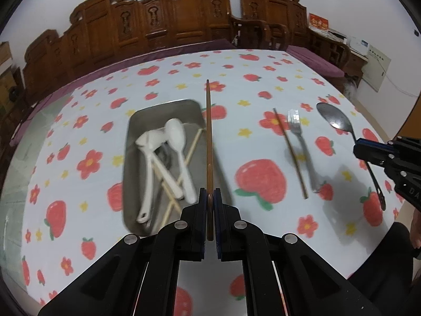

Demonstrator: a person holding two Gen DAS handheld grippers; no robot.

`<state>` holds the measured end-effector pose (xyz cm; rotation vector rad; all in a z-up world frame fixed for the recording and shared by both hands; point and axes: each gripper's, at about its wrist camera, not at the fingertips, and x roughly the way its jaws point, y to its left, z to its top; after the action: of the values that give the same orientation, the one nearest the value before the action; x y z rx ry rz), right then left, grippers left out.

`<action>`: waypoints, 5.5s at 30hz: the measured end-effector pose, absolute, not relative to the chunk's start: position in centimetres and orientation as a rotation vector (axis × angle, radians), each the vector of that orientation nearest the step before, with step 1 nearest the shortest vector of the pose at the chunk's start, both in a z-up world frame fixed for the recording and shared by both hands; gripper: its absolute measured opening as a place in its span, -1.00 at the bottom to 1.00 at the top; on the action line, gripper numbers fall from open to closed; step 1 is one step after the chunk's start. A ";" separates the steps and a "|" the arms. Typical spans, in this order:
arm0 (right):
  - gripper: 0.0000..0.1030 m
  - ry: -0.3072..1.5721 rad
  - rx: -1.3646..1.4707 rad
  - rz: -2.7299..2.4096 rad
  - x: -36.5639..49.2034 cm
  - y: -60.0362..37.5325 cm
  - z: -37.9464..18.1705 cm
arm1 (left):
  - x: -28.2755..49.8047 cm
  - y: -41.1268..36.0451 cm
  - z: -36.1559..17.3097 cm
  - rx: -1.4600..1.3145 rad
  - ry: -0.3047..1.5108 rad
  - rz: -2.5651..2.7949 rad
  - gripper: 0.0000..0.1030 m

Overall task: Organize utensils
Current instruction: 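Lower the wooden chopsticks into the metal tray and open the left tool, then lower the metal spoon into the metal tray and open the right tool, then move the right tool over the metal fork and grasp it, then grasp the wooden chopstick with the left tool while the right tool holds the fork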

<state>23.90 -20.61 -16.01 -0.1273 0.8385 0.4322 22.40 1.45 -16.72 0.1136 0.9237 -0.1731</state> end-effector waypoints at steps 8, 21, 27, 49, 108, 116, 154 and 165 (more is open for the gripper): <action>-0.86 0.845 -0.153 0.468 24.3 -17.2 -16.0 | 23.3 5.2 -18.0 0.070 0.968 -0.128 -0.92; -0.86 0.860 -0.167 0.495 24.8 -14.5 -16.2 | 25.1 6.8 -19.2 0.040 1.004 -0.116 -0.91; -0.86 0.863 -0.160 0.515 25.4 -13.1 -16.3 | 24.8 8.0 -18.2 0.023 0.983 -0.117 -0.84; -0.86 0.891 -0.095 0.569 31.5 -3.5 -16.8 | 23.3 15.3 -14.3 0.000 0.874 -0.045 -0.52; -0.54 0.909 -0.066 0.289 31.6 -22.3 -24.0 | 22.7 -0.3 -15.8 0.082 0.885 -0.231 -0.17; -0.46 0.949 -0.116 0.258 33.2 -21.5 -26.1 | 22.7 -1.8 -16.6 0.096 0.899 -0.224 -0.17; -0.83 0.987 -0.075 0.240 32.9 -28.1 -24.7 | 29.1 -12.9 -24.3 0.123 1.003 -0.341 -0.70; -0.83 0.976 -0.085 0.263 32.4 -27.4 -24.4 | 28.6 -12.7 -24.0 0.142 1.006 -0.331 -0.92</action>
<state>32.44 -27.44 -24.38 -0.0847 0.9757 0.2631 28.65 -12.66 -23.97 0.1424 1.0058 -0.3314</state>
